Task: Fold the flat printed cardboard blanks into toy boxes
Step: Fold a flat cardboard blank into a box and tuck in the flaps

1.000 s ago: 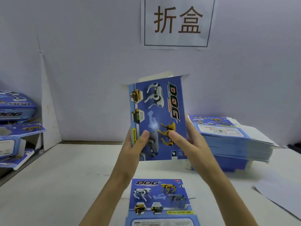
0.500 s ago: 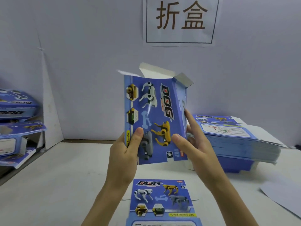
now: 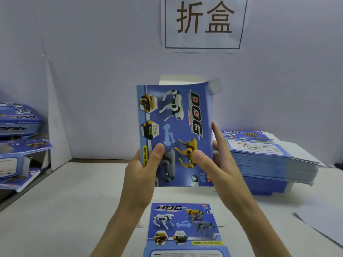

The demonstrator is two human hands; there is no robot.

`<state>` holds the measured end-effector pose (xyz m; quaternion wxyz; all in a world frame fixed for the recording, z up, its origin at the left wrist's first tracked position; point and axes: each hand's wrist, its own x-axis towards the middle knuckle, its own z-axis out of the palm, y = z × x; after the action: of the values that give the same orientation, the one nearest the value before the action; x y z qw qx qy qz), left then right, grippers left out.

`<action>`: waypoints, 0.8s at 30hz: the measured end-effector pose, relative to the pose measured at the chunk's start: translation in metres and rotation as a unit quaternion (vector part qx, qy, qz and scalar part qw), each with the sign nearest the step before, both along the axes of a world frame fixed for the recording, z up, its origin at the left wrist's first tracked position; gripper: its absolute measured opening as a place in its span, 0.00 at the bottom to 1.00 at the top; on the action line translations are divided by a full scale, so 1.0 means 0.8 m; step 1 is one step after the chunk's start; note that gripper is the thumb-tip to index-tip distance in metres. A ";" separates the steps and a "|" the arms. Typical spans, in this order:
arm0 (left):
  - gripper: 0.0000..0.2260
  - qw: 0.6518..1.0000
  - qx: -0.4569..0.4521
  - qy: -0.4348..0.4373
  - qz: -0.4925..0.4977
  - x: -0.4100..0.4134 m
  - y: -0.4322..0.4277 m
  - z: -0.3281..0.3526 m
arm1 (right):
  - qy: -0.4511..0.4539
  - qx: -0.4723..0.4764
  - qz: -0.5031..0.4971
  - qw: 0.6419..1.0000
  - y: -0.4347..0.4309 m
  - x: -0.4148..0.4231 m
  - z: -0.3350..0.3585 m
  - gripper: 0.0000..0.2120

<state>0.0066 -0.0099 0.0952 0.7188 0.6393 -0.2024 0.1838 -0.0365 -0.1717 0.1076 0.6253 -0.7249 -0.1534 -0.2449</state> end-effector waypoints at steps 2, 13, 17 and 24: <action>0.22 0.999 0.011 -0.025 0.022 -0.002 -0.002 -0.001 | 0.005 -0.007 -0.013 1.000 0.001 0.000 0.001 0.42; 0.11 0.996 0.046 -0.027 -0.066 -0.004 0.002 0.000 | -0.060 0.016 0.048 0.997 0.003 0.001 -0.004 0.29; 0.18 0.999 -0.012 -0.034 -0.040 -0.004 0.000 0.002 | -0.034 0.013 0.021 0.999 -0.003 0.000 -0.001 0.38; 0.18 0.998 -0.010 -0.025 -0.053 0.001 0.011 0.005 | 0.002 0.003 0.061 0.998 -0.010 -0.003 -0.003 0.43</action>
<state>0.0072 -0.0012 0.0994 0.7287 0.6157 -0.2516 0.1632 -0.0386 -0.1796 0.1055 0.6418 -0.7127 -0.1953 -0.2052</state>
